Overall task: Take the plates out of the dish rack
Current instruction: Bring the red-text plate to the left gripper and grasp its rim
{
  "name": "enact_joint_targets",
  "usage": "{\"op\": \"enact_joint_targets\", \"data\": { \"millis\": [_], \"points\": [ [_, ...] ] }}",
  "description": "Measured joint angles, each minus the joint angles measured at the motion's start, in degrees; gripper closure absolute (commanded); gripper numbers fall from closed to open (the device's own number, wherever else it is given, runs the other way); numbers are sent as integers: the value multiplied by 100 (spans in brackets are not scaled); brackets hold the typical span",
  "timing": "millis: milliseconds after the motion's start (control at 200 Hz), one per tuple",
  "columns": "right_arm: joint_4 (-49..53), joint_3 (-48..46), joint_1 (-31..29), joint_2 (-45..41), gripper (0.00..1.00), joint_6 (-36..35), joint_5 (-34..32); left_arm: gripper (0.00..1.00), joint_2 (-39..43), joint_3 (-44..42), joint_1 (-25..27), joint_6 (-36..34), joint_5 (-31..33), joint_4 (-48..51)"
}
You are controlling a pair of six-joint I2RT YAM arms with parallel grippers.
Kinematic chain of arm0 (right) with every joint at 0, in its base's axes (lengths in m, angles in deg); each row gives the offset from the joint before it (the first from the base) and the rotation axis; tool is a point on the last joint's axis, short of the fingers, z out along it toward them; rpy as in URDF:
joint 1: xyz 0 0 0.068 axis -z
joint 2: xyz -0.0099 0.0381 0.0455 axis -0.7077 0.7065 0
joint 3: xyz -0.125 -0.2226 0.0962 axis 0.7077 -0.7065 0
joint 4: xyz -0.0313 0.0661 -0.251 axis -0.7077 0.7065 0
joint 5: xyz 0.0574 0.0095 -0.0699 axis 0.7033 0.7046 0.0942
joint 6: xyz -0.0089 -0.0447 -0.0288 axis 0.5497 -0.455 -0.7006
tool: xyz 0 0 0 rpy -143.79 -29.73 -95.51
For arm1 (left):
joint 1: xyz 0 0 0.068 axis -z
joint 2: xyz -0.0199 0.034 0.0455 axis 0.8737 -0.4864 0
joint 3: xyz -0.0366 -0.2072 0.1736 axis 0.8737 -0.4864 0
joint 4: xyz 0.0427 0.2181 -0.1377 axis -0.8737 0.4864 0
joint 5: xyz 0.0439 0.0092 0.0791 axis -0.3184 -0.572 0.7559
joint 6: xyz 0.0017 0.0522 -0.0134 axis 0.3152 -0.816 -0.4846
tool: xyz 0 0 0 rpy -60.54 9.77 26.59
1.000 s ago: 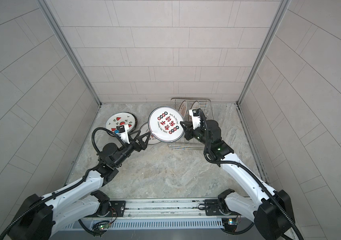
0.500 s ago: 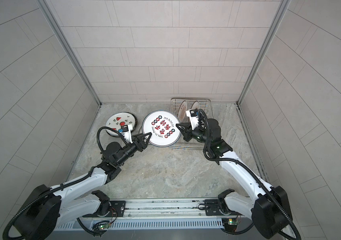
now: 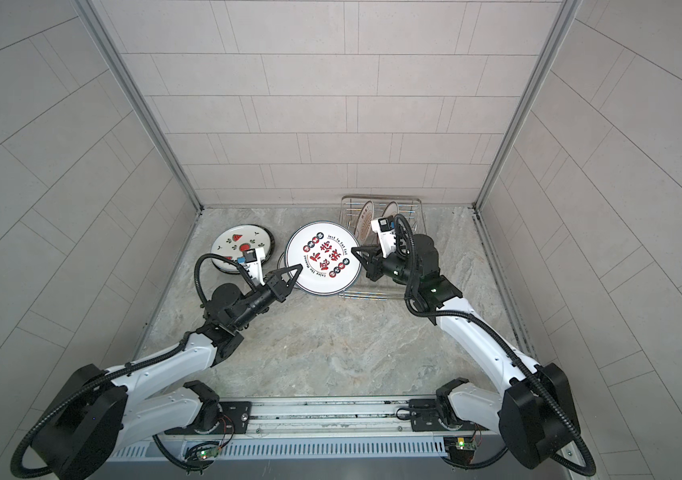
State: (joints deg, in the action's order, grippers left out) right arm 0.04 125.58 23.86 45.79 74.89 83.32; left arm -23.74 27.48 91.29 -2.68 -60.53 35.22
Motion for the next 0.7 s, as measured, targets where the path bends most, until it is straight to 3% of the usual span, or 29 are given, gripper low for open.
{"op": "enact_joint_targets", "data": {
  "millis": [295,495,701],
  "points": [
    [79,94,-144,74,69,-168,-299,100,-2,-2,0,107,181,20],
    [140,186,-221,122,23,-249,-439,100,-2,-68,-24,186,470,160],
    [417,317,-400,129,14,-393,-1165,100,9,-293,-243,334,841,348]
  ]
}}
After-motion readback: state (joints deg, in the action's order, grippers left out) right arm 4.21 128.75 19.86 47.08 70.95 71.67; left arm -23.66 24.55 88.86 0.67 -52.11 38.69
